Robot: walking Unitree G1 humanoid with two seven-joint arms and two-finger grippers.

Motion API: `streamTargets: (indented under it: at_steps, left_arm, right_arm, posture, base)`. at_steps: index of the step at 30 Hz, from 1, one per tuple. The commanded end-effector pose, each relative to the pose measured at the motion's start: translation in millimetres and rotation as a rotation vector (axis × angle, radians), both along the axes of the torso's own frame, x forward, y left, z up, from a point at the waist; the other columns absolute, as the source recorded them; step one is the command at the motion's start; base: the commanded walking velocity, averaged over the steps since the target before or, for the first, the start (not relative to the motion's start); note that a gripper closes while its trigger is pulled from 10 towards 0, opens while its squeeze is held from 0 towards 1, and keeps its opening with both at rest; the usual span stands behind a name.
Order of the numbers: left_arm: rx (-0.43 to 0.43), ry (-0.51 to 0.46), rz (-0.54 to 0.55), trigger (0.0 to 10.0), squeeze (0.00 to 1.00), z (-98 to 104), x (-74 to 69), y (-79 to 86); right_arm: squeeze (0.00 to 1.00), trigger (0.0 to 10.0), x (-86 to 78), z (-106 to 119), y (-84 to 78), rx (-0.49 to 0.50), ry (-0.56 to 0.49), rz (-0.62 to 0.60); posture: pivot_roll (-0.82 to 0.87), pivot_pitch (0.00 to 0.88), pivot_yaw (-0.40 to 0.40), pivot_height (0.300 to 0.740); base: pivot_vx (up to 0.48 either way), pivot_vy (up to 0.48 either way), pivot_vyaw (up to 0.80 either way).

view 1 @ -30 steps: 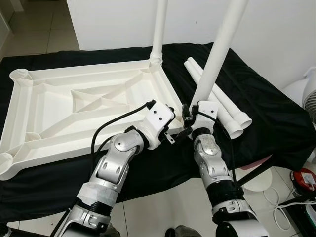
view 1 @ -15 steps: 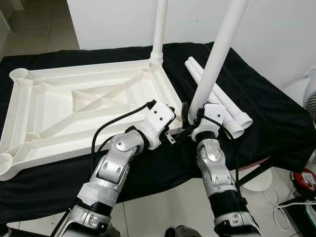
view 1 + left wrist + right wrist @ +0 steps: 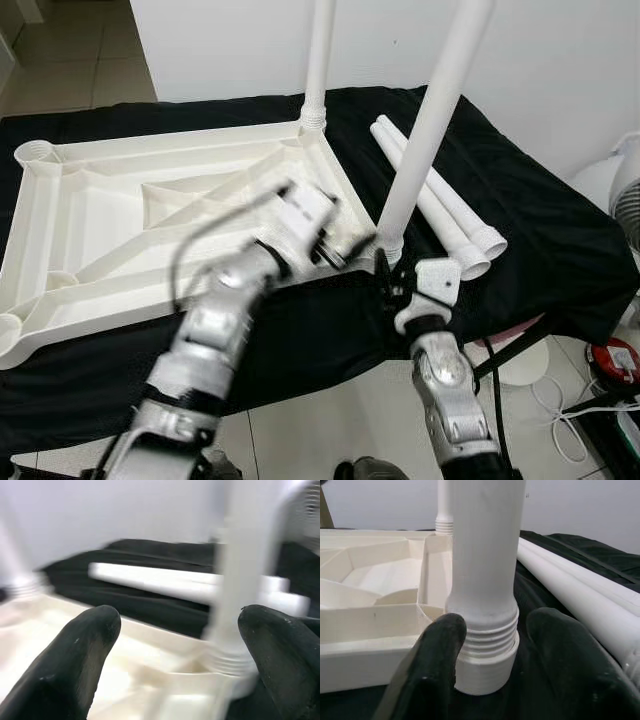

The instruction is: Building children table

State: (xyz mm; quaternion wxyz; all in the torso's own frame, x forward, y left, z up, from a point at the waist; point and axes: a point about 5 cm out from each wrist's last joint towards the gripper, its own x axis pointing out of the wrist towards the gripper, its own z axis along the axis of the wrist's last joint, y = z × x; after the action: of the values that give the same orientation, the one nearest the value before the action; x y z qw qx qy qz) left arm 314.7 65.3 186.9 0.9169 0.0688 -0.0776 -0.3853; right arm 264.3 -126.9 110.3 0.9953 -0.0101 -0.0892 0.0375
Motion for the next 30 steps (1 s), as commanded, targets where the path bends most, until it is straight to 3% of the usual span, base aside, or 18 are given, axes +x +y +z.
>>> streamTargets:
  at_steps: [1,7,8,10,11,24,26,30]
  left_arm:
    - [-0.007,0.01,0.023,10.0,0.0,-3.0,1.1,-1.0]
    - [-0.011,0.007,0.03,10.0,0.0,-2.4,2.6,0.6]
    - [-0.011,0.007,0.031,10.0,0.0,-2.3,2.6,0.6]
    - [-0.011,0.006,0.032,10.0,0.0,-2.3,2.6,0.7]
    - [-0.012,0.007,0.032,10.0,0.0,-2.3,3.0,0.9]
    - [0.01,-0.008,0.065,10.0,0.0,-3.8,4.8,3.9]
    - [0.006,-0.003,0.118,10.0,0.0,-4.0,9.7,8.9]
    - [0.008,0.009,0.148,10.0,0.0,-4.9,12.8,12.0]
  right_arm:
    - [0.0,0.0,0.4,0.8,3.2,-0.001,0.001,0.021]
    - [0.0,0.0,-1.2,0.4,6.0,0.007,0.017,0.046]
    - [0.0,1.8,-1.0,0.4,6.2,0.006,0.021,0.048]
    - [0.0,1.8,-0.9,0.3,6.3,0.005,0.023,0.05]
    - [0.0,10.0,-0.6,0.6,6.3,0.004,0.024,0.051]
    - [0.0,10.0,14.3,12.3,-12.5,0.007,0.001,0.023]
    - [0.0,10.0,22.5,17.2,-27.1,-0.006,-0.004,-0.003]
    - [0.0,10.0,25.7,19.7,-33.2,-0.015,-0.01,-0.016]
  posture:
    - [0.0,0.0,-0.043,0.74]
    - [0.0,0.0,-0.045,0.74]
    - [0.0,0.0,-0.045,0.74]
    - [0.0,0.0,-0.045,0.74]
    - [0.01,0.0,-0.046,0.74]
    - [0.01,0.0,-0.047,0.74]
    - [0.01,0.0,-0.048,0.74]
    - [0.01,0.0,-0.049,0.74]
  base:
    - [0.0,0.0,0.0]
    - [0.0,0.0,0.0]
    - [0.0,0.0,0.0]
    - [0.0,0.0,0.0]
    - [0.0,0.0,0.0]
    - [0.0,0.0,0.0]
    - [0.0,0.0,0.0]
    - [0.0,0.0,0.0]
